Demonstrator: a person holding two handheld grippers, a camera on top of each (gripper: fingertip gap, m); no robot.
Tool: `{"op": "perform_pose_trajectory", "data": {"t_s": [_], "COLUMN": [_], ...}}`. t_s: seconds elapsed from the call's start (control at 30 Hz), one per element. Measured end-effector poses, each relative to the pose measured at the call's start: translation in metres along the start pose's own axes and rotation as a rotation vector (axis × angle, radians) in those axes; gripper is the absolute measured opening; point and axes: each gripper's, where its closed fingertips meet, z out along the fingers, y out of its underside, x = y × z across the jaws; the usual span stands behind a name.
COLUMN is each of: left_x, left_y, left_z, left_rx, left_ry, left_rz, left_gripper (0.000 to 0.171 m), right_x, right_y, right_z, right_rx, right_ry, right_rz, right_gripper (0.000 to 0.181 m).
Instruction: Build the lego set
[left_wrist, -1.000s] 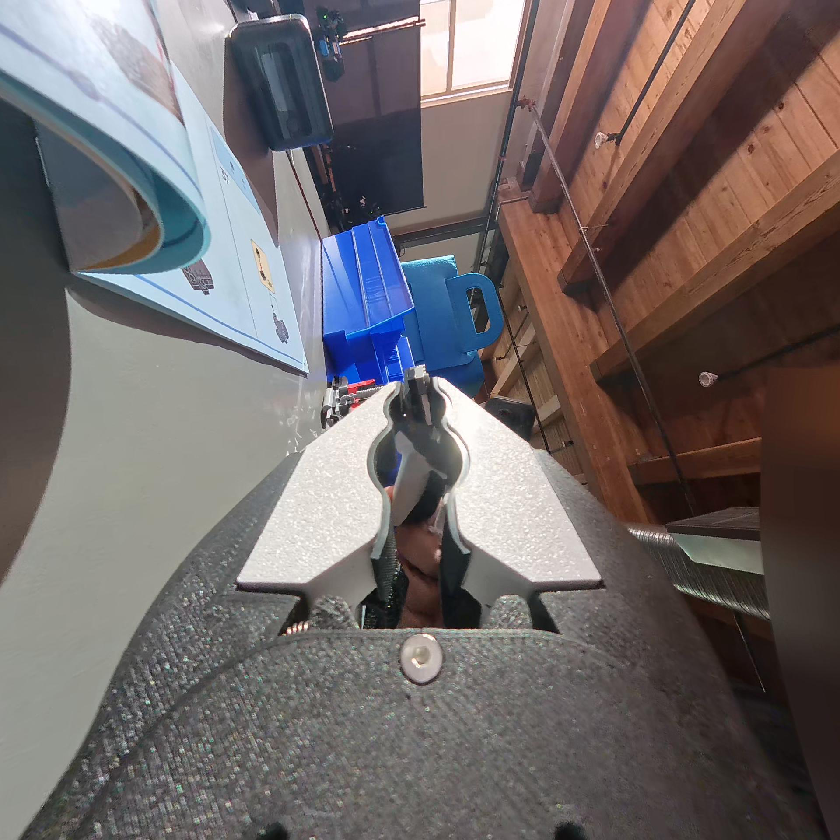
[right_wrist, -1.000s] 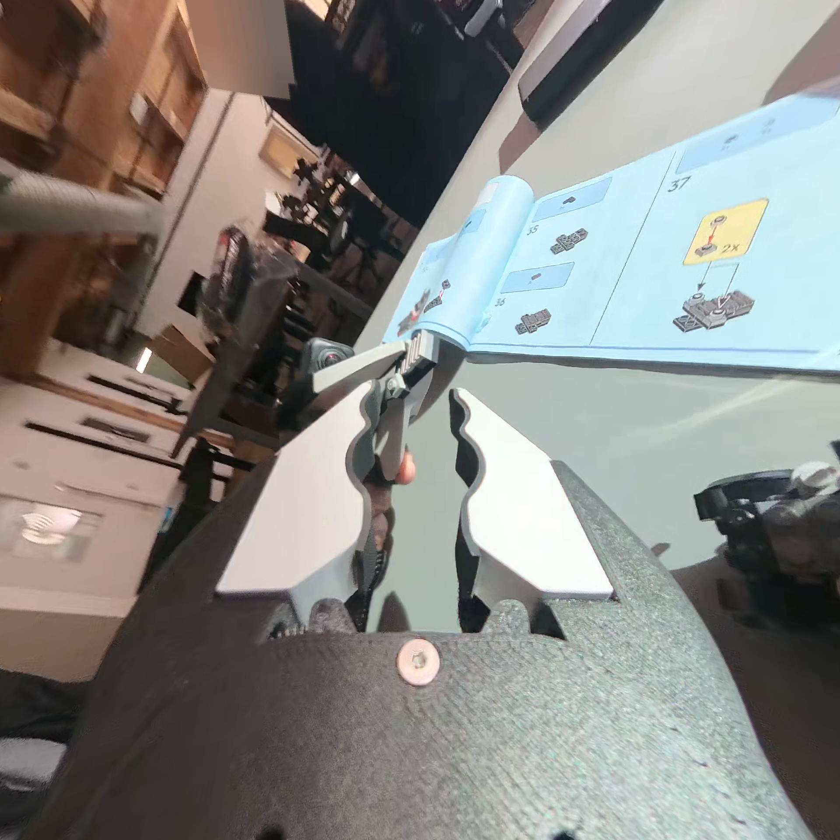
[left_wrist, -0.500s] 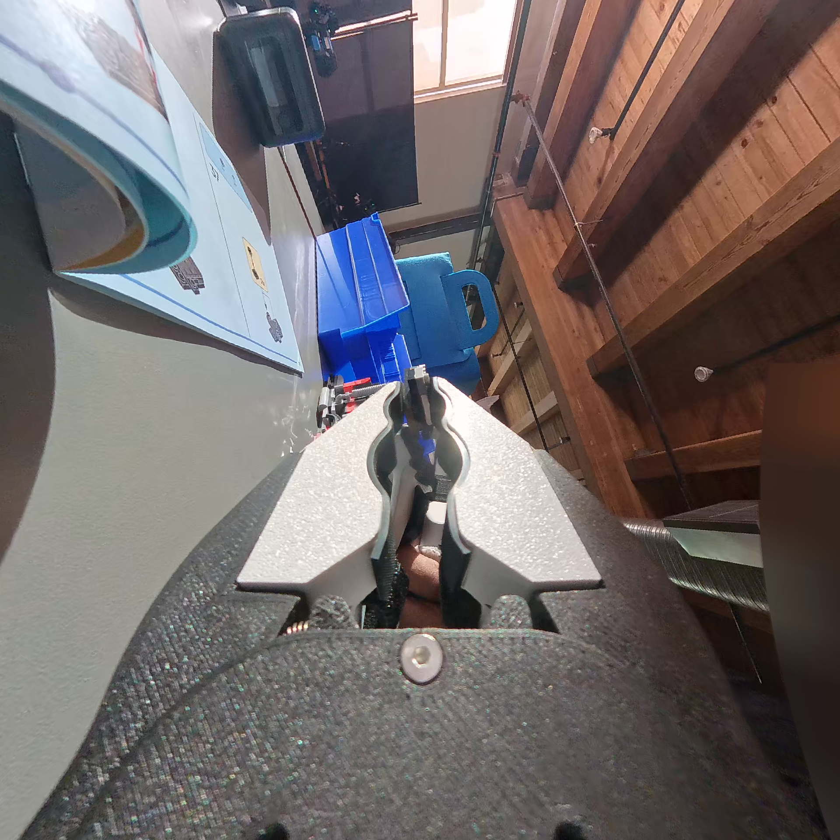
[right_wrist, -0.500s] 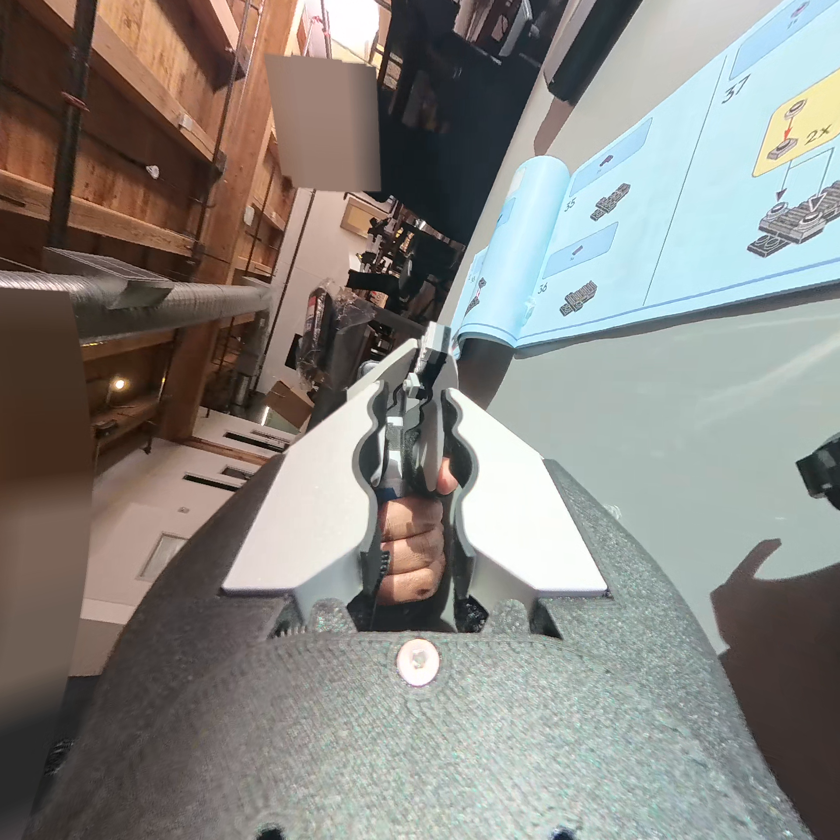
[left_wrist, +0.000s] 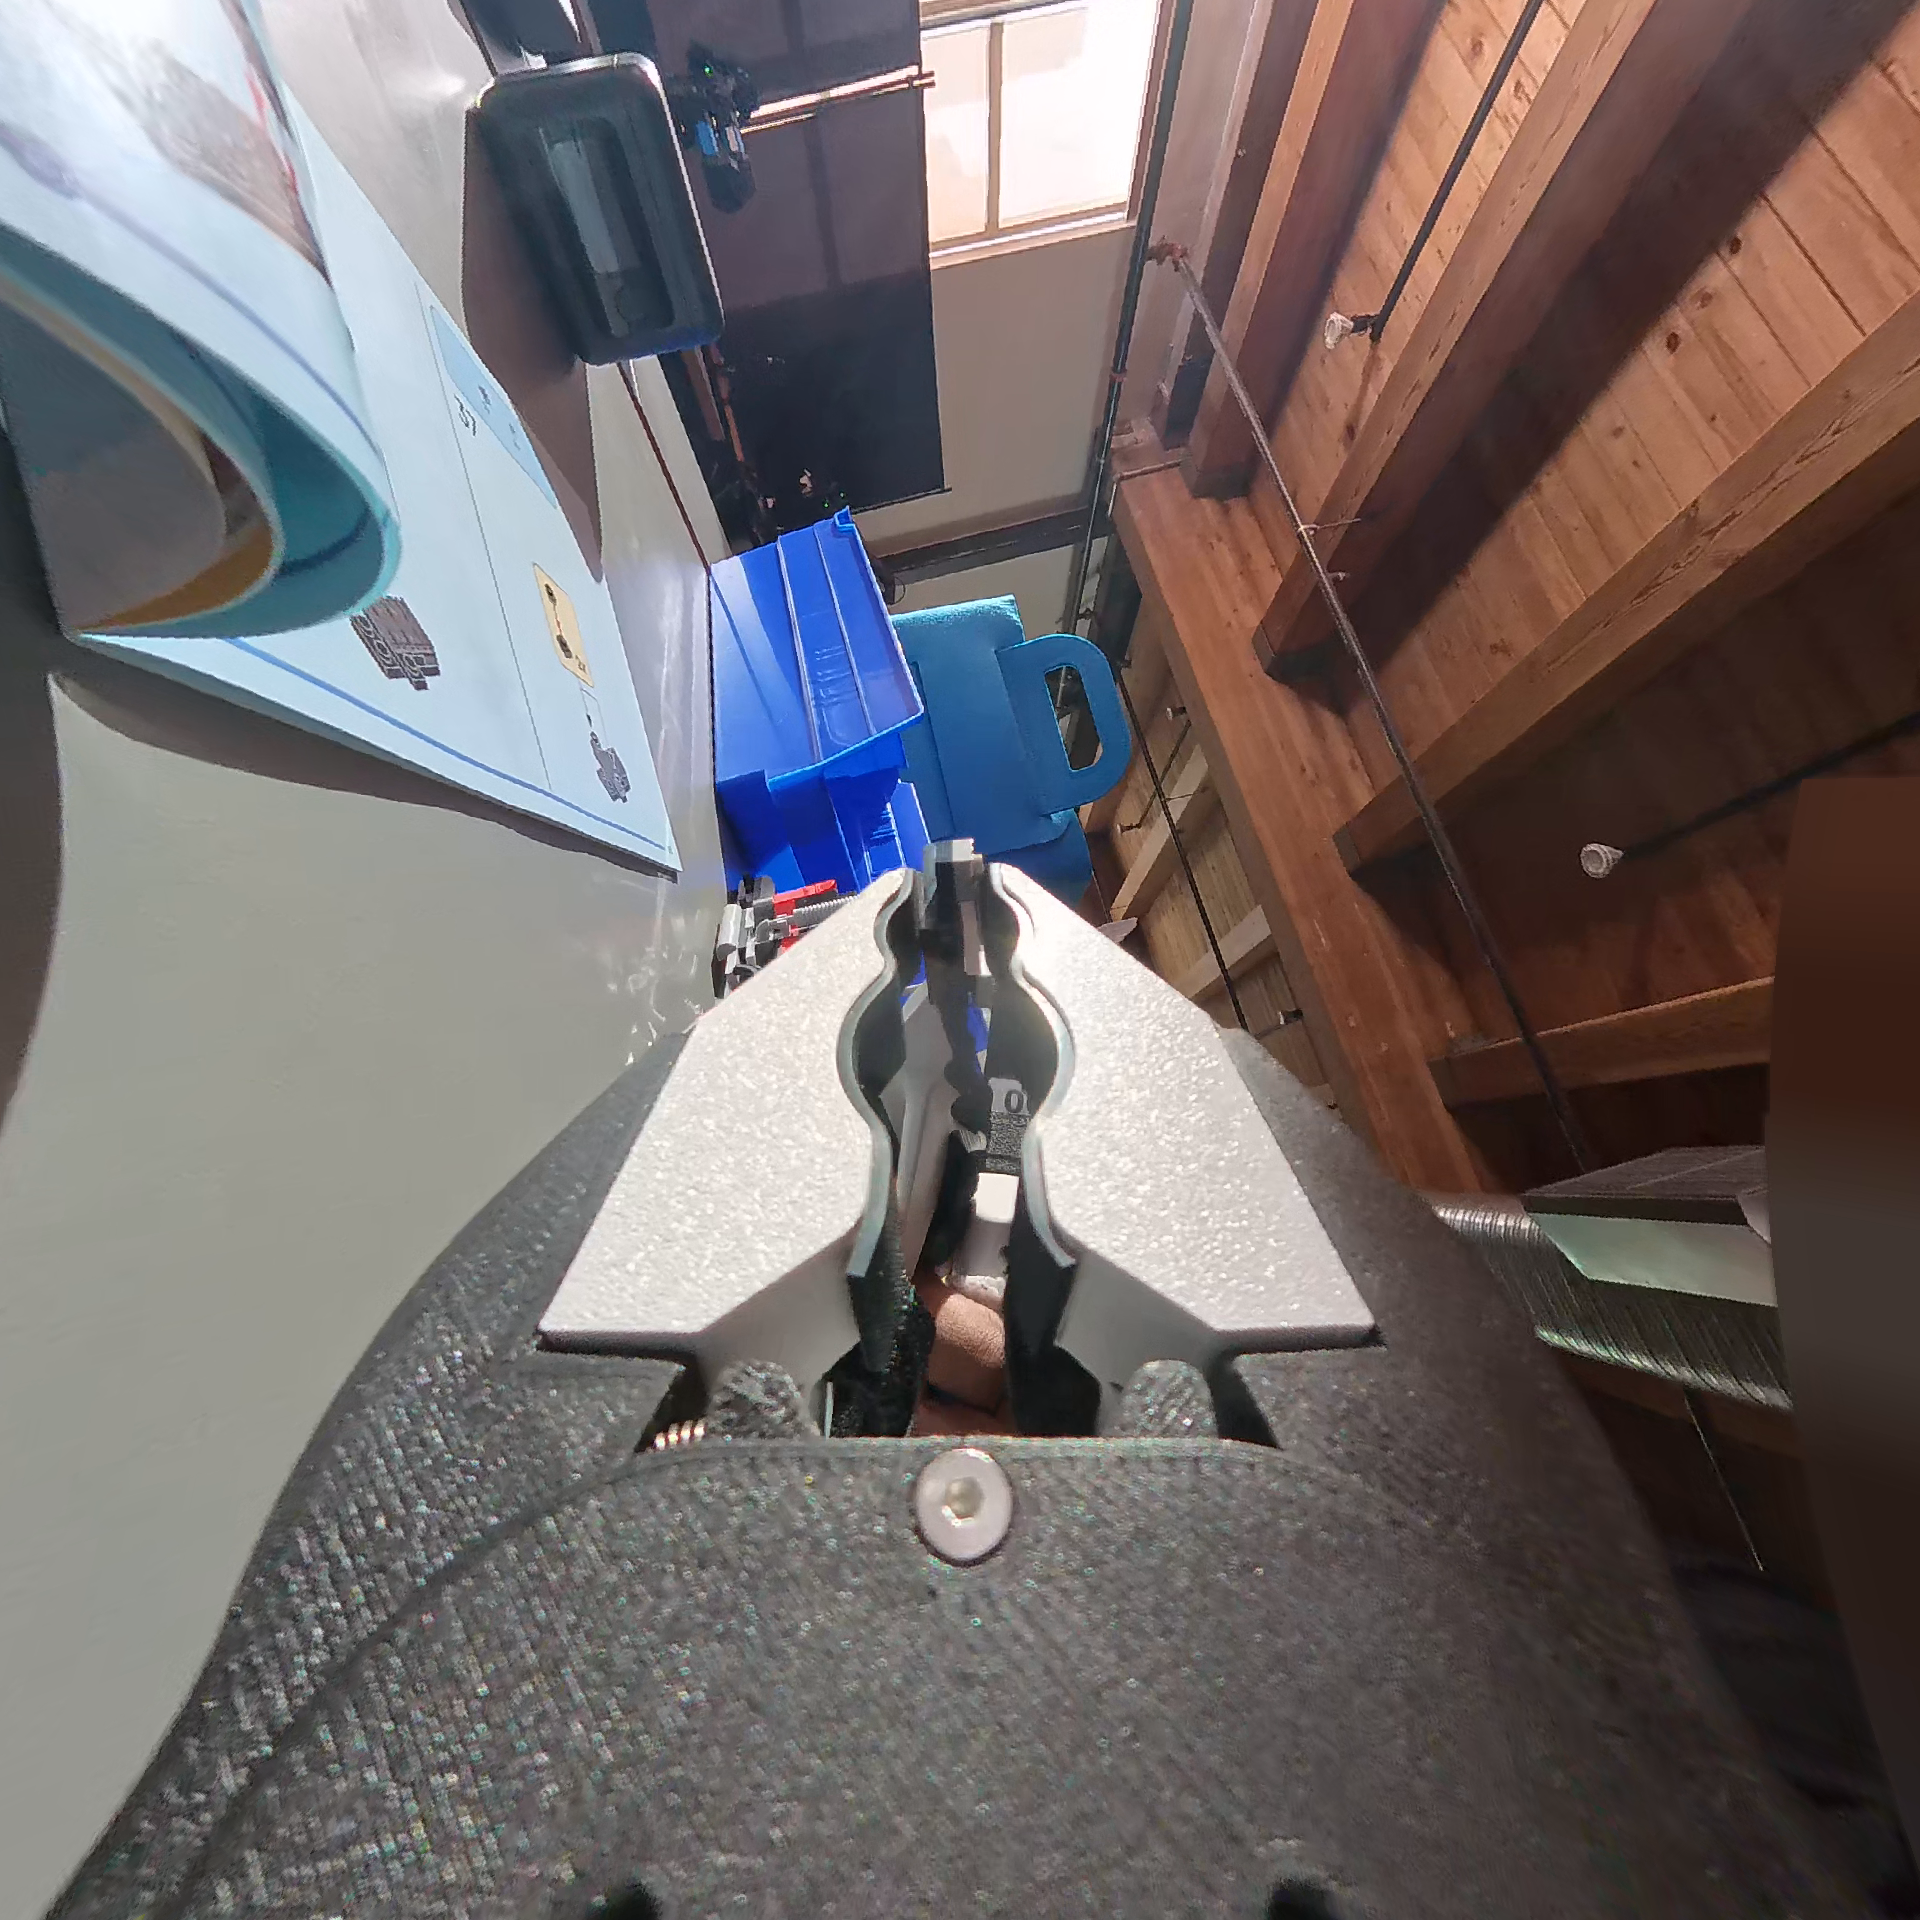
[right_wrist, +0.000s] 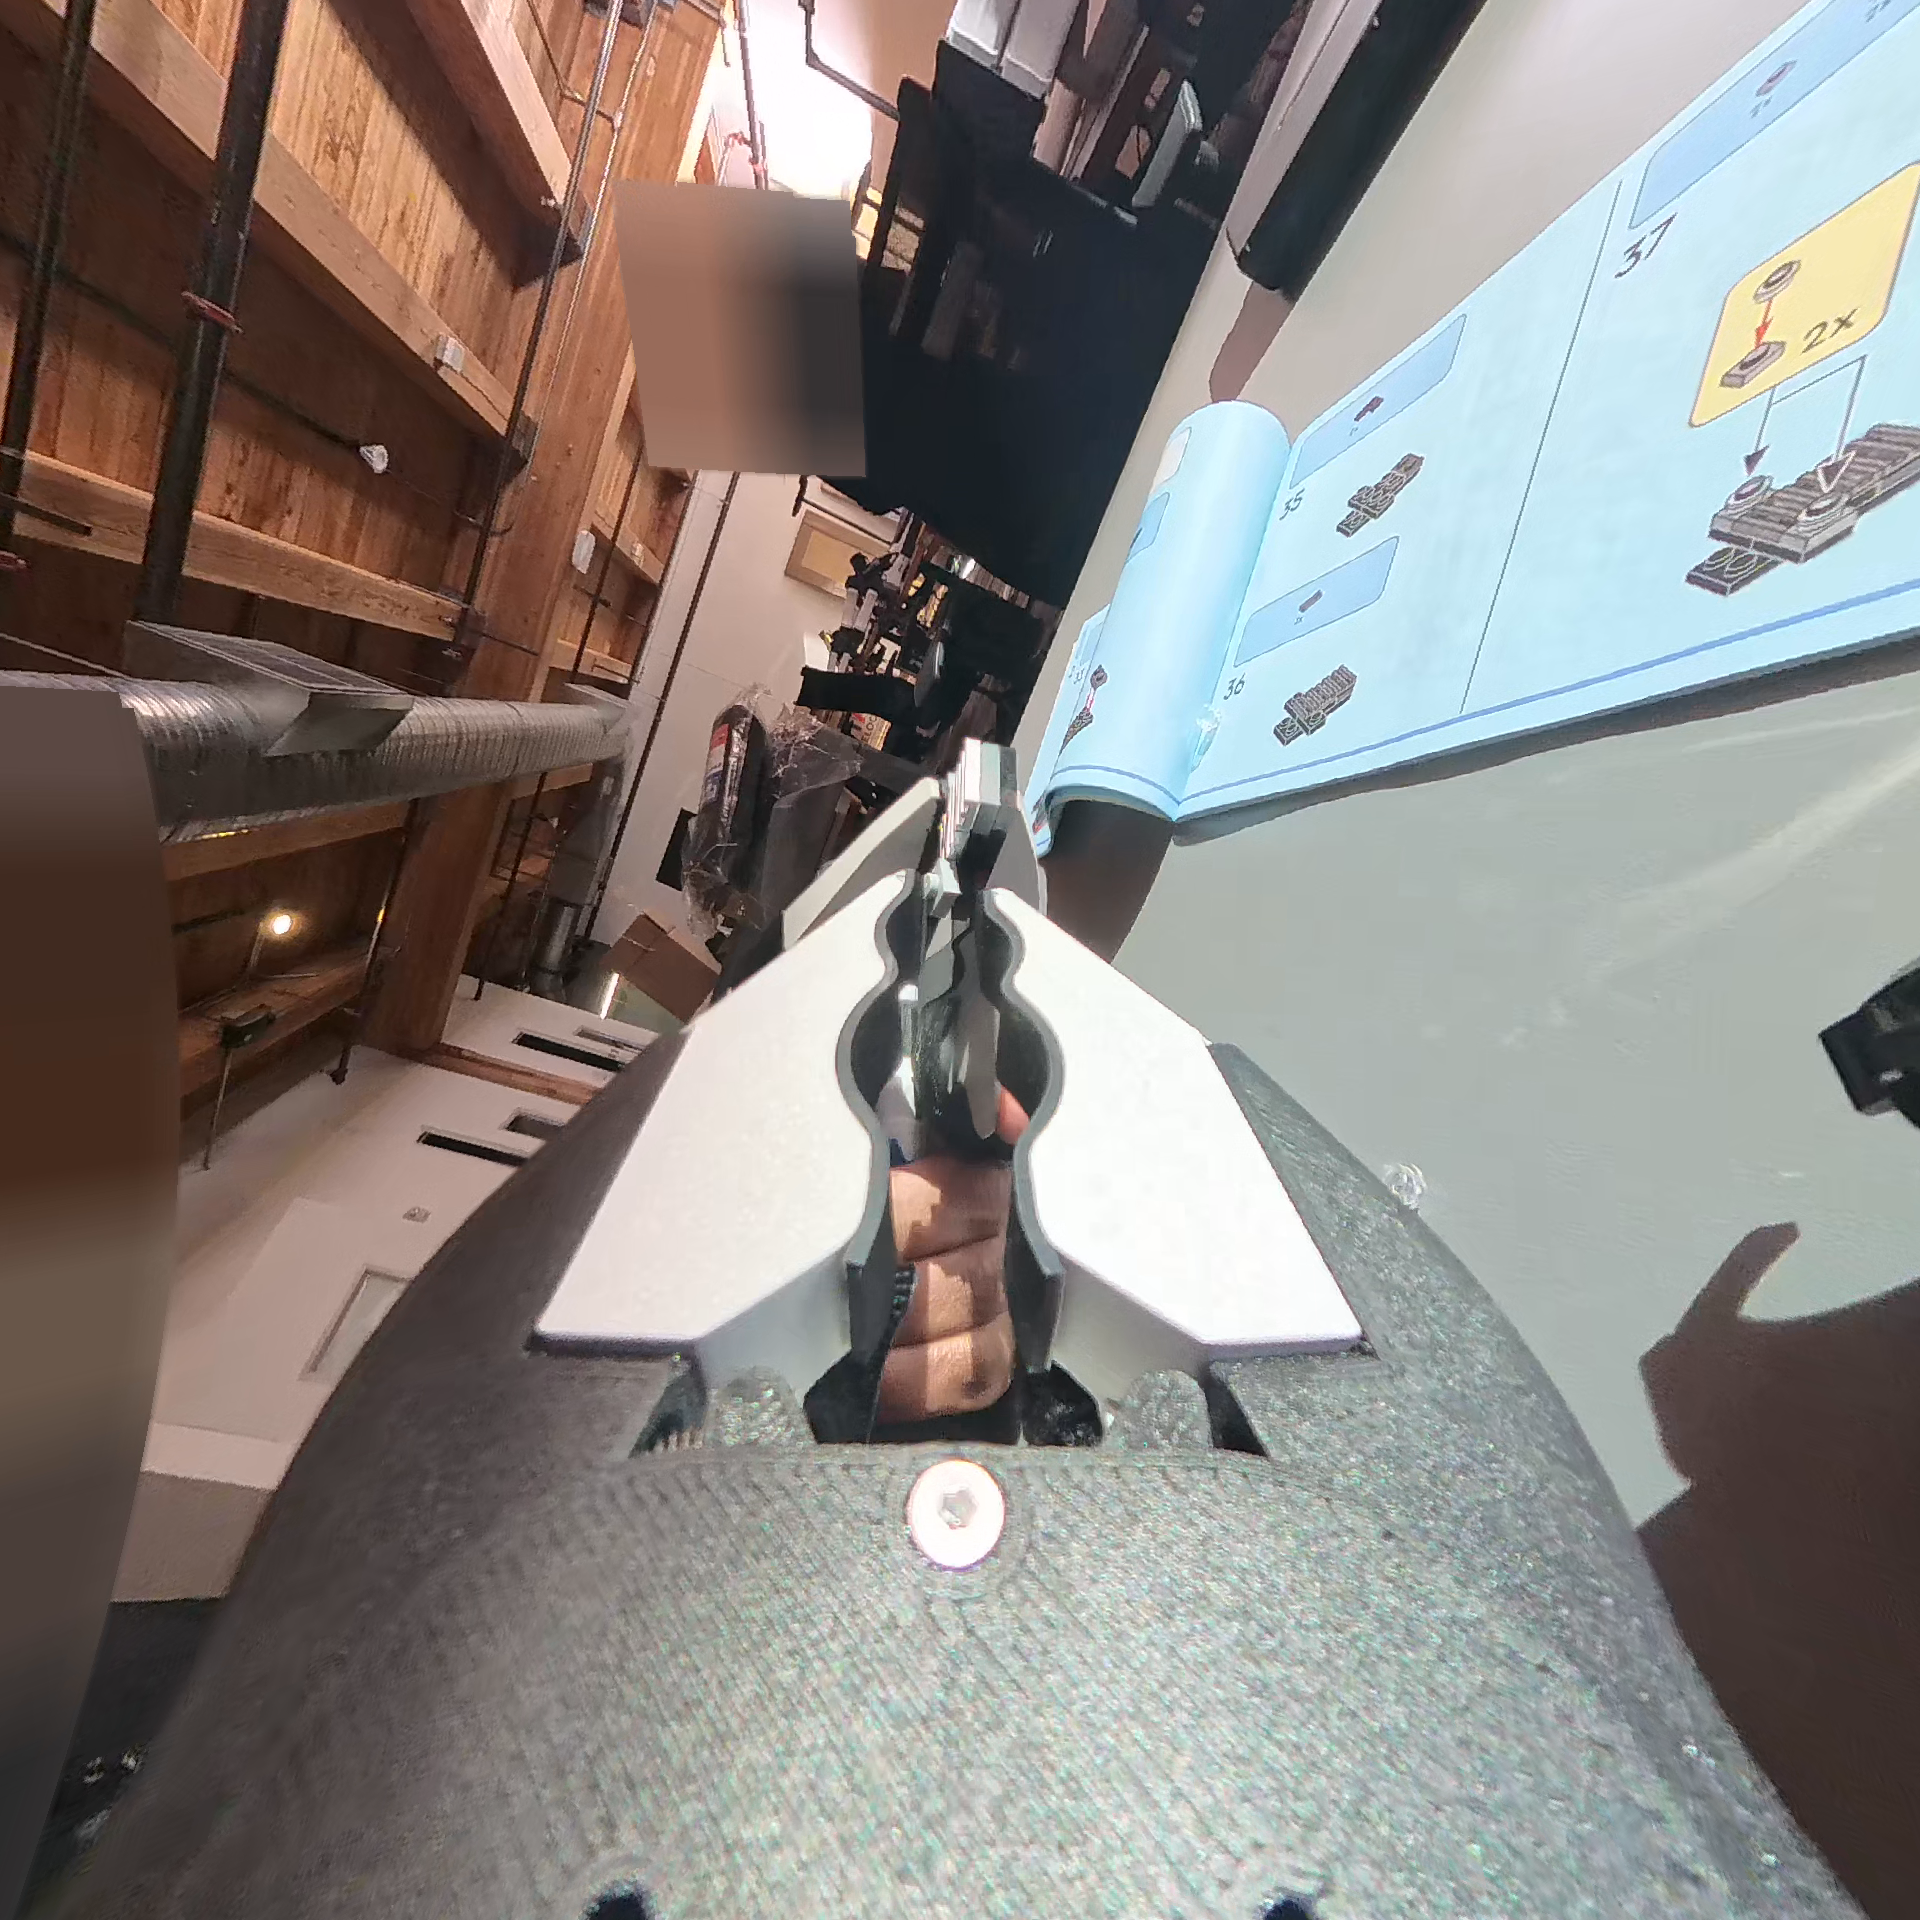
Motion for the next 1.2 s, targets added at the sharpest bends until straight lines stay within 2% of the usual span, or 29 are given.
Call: {"op": "perform_pose_trajectory", "data": {"t_s": [0.5,1.2], "left_x": [0.004,0.02], "left_y": [-0.004,-0.003], "left_z": [0.0,-0.001], "left_rx": [0.045,0.021], "left_ry": [0.028,0.051], "left_rz": [-0.017,0.171], "left_gripper": [0.01,0.01], "right_x": [-0.005,-0.017], "right_y": [-0.001,0.0], "right_z": [0.003,0.003], "right_rx": [0.05,0.032], "right_ry": [-0.006,-0.069], "right_rz": [-0.055,-0.043], "right_gripper": [0.008,0.009]}}
